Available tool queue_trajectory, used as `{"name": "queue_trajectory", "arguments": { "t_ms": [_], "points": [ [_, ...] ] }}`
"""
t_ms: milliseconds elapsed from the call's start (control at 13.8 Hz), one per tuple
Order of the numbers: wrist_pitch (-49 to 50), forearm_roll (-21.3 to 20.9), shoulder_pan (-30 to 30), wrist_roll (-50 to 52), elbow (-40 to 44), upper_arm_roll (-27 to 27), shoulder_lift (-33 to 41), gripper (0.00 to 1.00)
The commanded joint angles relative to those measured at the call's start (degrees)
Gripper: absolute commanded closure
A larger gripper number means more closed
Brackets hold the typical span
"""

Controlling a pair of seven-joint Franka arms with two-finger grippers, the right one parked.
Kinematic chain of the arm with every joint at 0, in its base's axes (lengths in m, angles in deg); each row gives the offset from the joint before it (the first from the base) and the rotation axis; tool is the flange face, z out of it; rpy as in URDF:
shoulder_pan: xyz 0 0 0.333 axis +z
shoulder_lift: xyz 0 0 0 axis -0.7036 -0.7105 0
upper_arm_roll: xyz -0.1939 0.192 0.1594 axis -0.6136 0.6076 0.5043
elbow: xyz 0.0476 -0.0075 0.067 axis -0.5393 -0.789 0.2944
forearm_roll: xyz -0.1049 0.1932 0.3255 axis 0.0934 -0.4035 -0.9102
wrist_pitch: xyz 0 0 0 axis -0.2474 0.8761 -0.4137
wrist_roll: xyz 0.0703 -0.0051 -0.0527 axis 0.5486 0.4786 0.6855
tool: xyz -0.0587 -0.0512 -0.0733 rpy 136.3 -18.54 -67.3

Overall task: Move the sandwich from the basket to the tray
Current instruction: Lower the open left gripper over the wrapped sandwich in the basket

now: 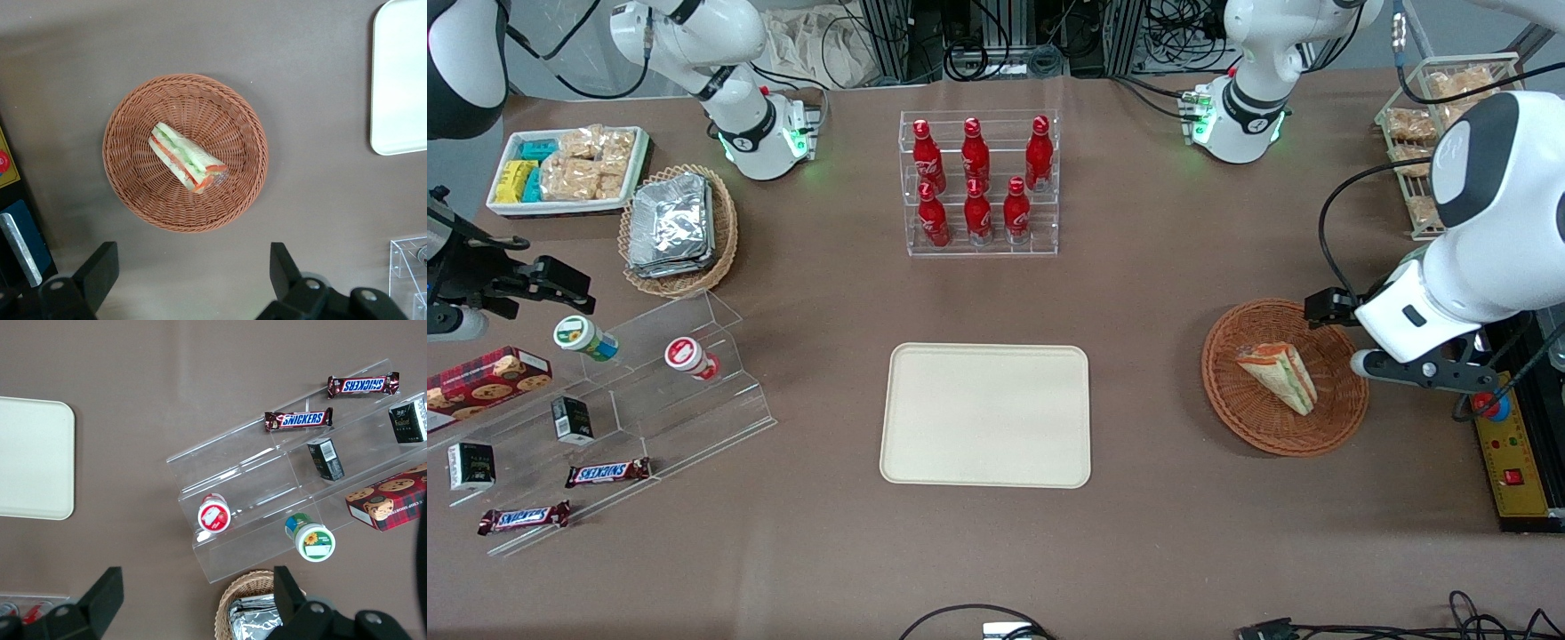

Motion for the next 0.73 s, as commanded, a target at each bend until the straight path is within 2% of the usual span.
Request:
{"name": "queue_trajectory", "arguments": {
  "t_ms": [0, 436, 582, 655],
  "points": [
    [0.93, 0.25, 0.21, -0.58, 1.75, -0.18, -1.0, 0.0],
    [1.02, -0.19, 0.12, 1.16, 0.79, -0.1, -1.27, 0.0],
    [0.06, 0.43, 0.73, 12.72, -0.88, -0.01, -1.53, 0.0],
    [-3.16, 0.43, 1.0, 15.22, -3.67, -0.01, -1.18, 0.0]
  ]
}}
